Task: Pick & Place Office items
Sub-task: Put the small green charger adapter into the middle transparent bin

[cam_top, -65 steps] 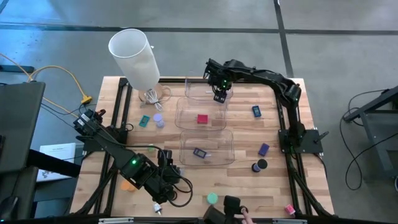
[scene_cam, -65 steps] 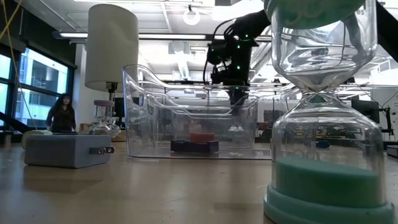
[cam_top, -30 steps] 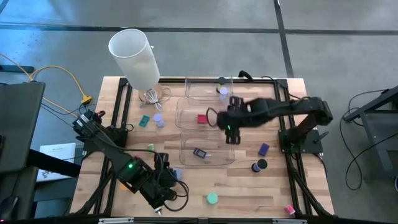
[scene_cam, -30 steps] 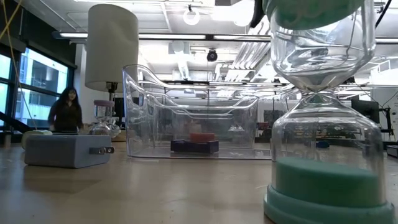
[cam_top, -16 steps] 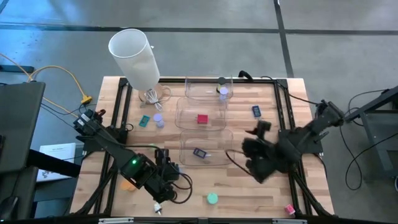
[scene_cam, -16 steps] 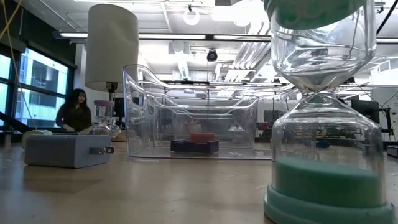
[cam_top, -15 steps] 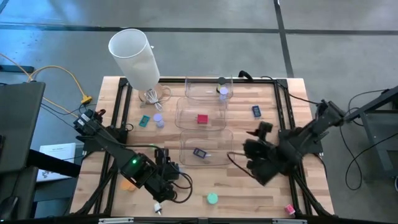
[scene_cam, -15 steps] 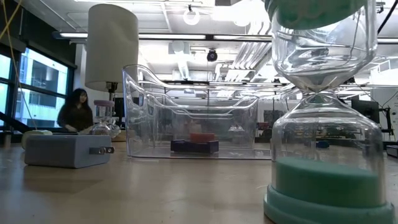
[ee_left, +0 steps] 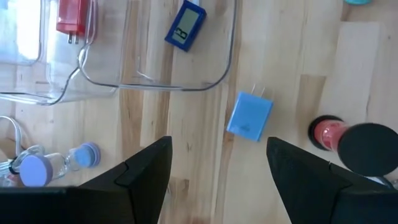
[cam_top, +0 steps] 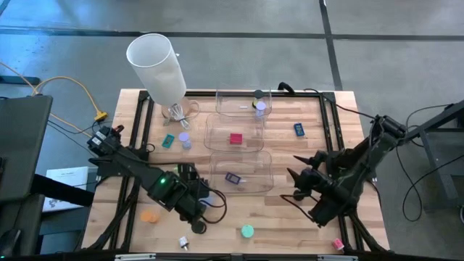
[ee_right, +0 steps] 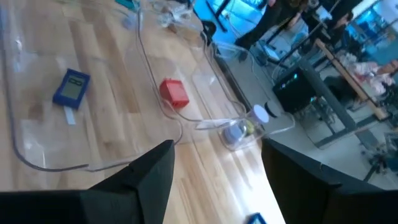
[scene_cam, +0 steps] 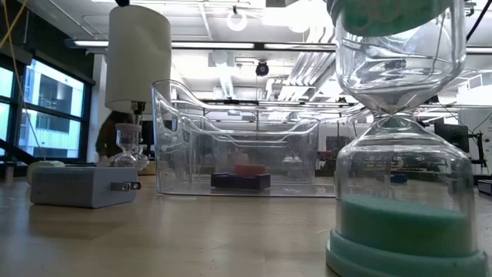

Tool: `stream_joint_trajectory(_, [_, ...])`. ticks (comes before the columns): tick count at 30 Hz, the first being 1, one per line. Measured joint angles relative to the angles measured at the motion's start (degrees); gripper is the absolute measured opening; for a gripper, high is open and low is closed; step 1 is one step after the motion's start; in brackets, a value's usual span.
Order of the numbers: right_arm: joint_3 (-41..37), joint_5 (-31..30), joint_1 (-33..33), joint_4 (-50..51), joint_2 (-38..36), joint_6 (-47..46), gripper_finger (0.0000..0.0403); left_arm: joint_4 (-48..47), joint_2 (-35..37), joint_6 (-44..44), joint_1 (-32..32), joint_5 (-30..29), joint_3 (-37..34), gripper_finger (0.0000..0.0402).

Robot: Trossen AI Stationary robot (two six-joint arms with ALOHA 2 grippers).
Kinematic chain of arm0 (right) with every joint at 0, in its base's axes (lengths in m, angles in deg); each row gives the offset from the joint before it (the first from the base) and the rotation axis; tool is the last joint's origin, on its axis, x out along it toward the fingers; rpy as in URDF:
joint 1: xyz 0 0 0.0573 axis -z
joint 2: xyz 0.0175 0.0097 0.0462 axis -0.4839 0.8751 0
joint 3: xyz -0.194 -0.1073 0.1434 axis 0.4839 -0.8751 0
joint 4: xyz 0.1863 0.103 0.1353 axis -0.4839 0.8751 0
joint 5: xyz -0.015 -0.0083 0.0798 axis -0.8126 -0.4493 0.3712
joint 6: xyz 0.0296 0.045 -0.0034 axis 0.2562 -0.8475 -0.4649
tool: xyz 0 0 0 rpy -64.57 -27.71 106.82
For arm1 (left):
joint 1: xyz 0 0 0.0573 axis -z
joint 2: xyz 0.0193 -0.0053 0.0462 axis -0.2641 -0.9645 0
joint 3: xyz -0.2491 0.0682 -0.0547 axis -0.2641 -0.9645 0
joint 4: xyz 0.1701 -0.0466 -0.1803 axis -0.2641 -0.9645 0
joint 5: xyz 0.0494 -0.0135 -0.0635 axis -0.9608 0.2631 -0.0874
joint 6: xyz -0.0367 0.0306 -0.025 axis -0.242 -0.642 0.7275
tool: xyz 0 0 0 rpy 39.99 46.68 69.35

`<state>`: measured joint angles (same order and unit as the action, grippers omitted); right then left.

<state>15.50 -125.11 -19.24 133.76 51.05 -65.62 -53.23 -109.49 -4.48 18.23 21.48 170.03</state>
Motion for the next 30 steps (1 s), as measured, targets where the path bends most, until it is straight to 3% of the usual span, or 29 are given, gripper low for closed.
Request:
stream_joint_trajectory(13, [-0.9, 0.2, 1.0, -2.8, 0.0, 0.0, 0.0238, -0.1, 0.0, 4.7, -0.4, 0.0, 0.0, 0.0259])
stream_joint_trajectory(26, [-0.9, 0.8, 1.0, -3.5, 0.0, 0.5, 0.0391, -0.7, 0.0, 6.4, -1.1, -3.2, -0.4, 0.0344])
stream_joint_trajectory(30, [-0.9, 0.8, 1.0, -3.4, 0.0, 0.5, 0.039, -0.9, 0.0, 3.2, -1.1, -2.7, -0.5, 0.0347])
